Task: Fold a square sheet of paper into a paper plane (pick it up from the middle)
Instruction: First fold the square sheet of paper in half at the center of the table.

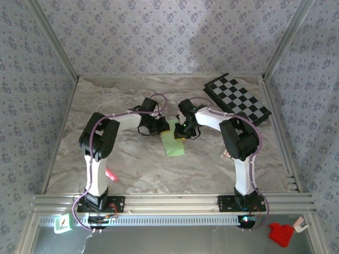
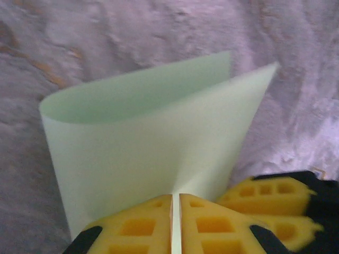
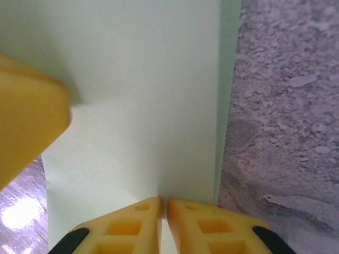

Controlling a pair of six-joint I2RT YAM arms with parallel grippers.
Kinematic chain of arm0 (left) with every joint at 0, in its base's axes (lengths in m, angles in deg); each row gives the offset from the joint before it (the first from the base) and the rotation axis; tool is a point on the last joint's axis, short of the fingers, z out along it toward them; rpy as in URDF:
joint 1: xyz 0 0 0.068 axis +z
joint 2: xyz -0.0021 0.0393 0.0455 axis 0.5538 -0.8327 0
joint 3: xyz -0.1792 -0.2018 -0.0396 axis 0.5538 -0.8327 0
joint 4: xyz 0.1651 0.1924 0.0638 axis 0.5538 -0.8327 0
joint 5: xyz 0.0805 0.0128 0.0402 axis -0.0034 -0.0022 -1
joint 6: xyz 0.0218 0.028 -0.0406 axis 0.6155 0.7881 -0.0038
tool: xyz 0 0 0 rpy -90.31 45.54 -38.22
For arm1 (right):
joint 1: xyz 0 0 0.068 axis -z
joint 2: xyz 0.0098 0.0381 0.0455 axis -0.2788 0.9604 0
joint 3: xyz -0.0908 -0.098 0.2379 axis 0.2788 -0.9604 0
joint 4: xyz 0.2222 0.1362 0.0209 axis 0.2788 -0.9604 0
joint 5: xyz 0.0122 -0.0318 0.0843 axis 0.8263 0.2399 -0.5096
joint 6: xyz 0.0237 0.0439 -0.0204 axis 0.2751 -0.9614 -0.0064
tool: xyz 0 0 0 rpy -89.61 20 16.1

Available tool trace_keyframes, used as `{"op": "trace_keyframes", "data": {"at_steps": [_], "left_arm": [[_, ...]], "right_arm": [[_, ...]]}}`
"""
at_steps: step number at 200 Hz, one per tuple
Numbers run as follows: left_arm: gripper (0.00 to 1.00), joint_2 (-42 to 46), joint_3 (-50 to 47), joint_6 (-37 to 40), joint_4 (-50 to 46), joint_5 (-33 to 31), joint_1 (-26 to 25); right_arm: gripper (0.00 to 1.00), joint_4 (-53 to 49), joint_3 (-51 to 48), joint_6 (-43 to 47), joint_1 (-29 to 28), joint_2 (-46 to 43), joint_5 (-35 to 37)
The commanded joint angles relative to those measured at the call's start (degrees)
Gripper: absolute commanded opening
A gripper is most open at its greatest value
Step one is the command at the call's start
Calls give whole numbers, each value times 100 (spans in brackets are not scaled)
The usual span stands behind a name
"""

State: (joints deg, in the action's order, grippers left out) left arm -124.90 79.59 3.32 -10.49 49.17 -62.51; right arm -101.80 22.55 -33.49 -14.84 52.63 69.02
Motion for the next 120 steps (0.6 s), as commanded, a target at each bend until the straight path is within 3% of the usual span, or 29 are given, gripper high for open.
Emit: {"op": "trace_keyframes", "data": {"at_steps": [1, 68, 120], "left_arm": [[12, -178, 136, 260, -165, -129, 203], [11, -309, 253, 933, -371, -266, 1026], [11, 471, 46, 793, -59, 234, 915]], "right_arm": [[18, -779, -415, 184, 14, 699, 1005], [18, -782, -434, 237, 31, 709, 1019], [18, -728, -448, 211, 24, 708, 1010]]}}
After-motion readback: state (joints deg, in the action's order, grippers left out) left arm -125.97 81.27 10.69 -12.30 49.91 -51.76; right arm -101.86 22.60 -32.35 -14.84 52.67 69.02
